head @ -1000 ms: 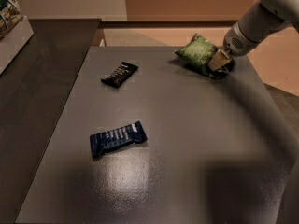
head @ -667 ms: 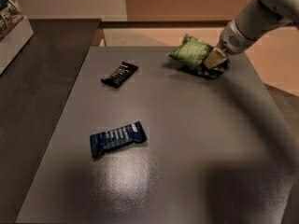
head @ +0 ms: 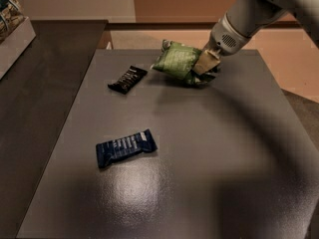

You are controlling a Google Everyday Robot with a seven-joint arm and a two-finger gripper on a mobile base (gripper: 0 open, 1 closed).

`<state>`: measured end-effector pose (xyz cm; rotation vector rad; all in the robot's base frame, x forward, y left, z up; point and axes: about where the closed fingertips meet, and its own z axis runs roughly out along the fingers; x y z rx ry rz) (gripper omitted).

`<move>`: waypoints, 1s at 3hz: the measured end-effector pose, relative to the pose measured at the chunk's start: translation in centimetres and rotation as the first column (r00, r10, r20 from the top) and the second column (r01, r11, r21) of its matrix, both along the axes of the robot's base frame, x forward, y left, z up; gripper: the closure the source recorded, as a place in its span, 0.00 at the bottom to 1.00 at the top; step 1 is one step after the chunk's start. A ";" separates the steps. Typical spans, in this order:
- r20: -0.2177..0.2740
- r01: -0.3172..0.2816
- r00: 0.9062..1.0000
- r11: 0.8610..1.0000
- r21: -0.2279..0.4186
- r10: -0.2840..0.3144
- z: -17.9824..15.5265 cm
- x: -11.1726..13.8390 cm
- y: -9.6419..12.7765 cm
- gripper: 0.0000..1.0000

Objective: Move green jalapeno chip bag near rxbar chocolate

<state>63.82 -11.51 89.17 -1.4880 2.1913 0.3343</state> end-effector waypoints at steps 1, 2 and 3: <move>-0.012 -0.091 0.996 0.996 0.000 0.091 0.1 -0.7 3.5 1.00; -0.031 -0.130 0.991 0.991 -0.009 0.130 -0.4 -0.1 6.2 0.85; -0.046 -0.147 0.988 0.989 -0.019 0.146 -0.8 1.1 7.9 0.61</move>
Offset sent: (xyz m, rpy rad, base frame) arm 0.0080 0.0943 -0.0061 -0.0249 0.0532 0.1713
